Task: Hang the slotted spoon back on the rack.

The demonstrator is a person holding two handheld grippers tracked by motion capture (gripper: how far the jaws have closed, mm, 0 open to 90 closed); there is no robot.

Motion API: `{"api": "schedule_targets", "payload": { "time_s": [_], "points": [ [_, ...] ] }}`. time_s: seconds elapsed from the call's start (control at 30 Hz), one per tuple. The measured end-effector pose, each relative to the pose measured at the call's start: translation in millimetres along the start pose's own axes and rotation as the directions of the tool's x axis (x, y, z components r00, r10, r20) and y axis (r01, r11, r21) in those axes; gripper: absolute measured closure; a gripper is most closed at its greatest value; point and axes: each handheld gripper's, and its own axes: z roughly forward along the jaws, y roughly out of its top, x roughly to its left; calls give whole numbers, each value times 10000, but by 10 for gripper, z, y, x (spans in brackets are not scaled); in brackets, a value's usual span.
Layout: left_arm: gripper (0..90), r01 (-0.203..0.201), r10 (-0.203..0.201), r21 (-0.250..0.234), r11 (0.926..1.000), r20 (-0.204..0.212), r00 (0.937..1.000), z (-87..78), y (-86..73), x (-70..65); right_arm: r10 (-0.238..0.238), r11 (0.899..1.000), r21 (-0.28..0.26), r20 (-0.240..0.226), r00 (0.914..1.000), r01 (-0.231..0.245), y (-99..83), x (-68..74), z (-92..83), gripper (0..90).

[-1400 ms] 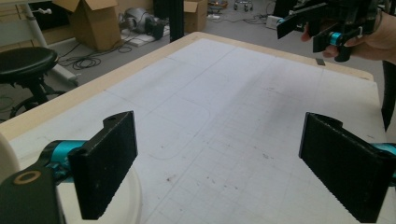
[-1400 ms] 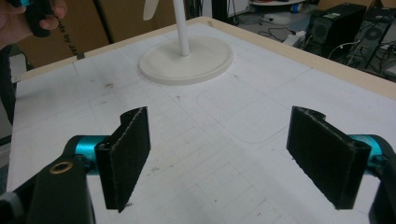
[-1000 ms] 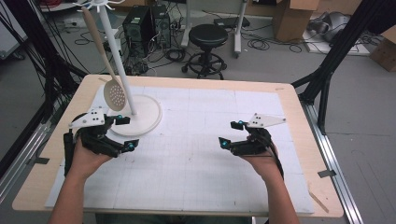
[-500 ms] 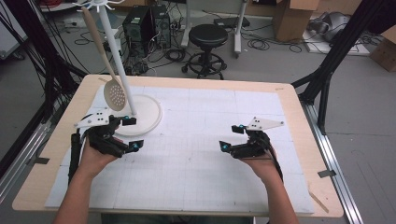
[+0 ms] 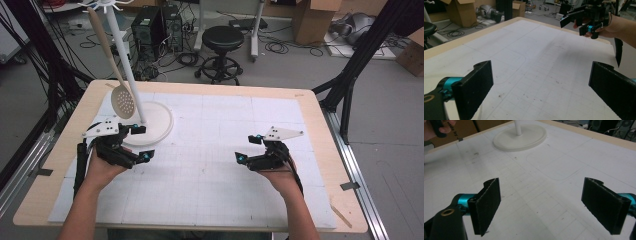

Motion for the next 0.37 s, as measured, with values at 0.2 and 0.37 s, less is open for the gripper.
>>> {"api": "schedule_targets", "payload": {
  "time_s": [0.2,0.37],
  "points": [
    [62,-26,26,-22,10000,-79,10000,-6,3,-4,8,10000,-9,-10,10000,-8,-1,-9,1,153],
    [62,-20,20,26,10000,-102,9999,-2,2,-7,11,10000,-26,-5,10000,-11,0,-8,-5,153]
  ]
}}
